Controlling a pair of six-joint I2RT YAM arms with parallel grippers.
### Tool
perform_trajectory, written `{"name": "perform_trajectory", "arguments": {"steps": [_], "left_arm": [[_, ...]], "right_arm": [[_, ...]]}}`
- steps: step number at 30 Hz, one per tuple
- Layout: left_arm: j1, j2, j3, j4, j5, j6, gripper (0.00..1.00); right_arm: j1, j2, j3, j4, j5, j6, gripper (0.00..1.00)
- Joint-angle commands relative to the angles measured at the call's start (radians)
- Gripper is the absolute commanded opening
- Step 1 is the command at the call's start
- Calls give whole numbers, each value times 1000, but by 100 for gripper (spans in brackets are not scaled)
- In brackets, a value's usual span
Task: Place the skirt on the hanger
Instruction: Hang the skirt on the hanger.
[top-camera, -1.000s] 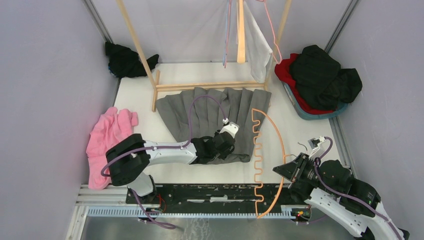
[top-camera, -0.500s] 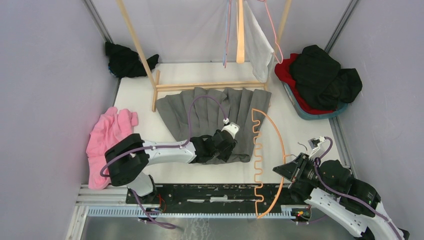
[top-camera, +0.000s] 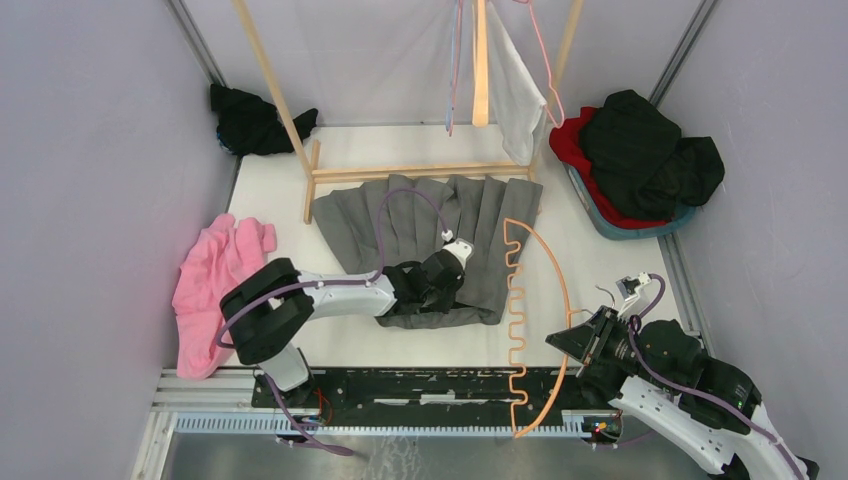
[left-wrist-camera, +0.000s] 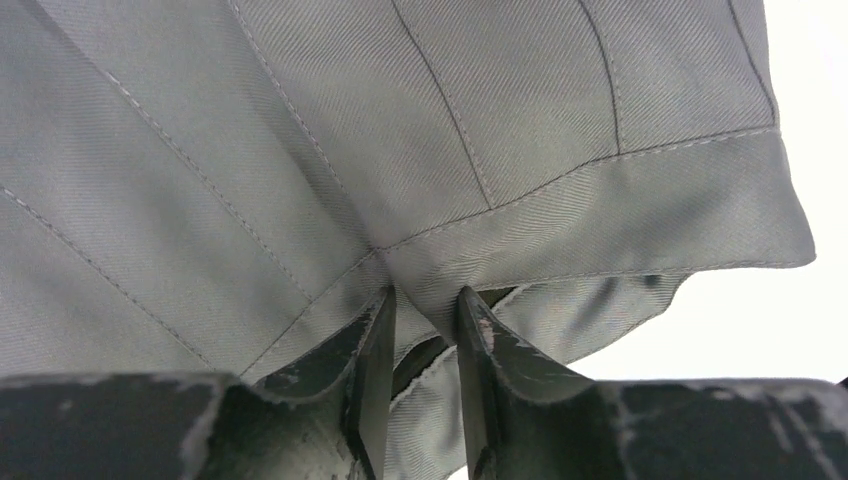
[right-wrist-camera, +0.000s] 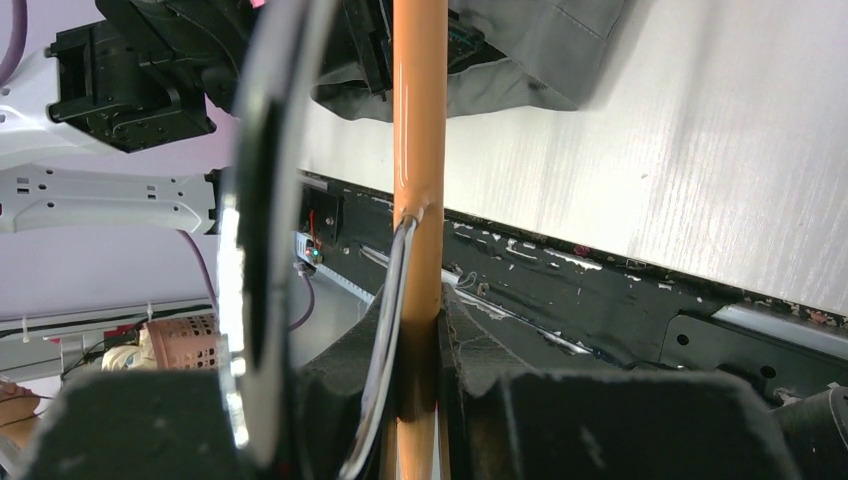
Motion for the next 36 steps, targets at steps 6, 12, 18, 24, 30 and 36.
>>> {"name": "perform_trajectory", "arguments": {"steps": [6, 12, 18, 24, 30, 36], "left_arm": [[33, 14, 72, 61, 63, 46, 11], [70, 12, 113, 27, 57, 58, 3], [129, 44, 206, -42, 48, 96, 3], [182, 66, 300, -81, 48, 119, 3], [202, 80, 362, -105, 53, 129, 3], [213, 85, 394, -112, 62, 136, 3]], "right_arm": [[7, -8, 0, 61, -8, 17, 1], [8, -16, -1, 51, -41, 27, 1], [7, -8, -33, 75, -172, 34, 1], [7, 35, -64, 113, -322, 41, 1], [8, 65, -71, 142, -455, 49, 1], [7, 82, -124, 164, -539, 58, 1]]}}
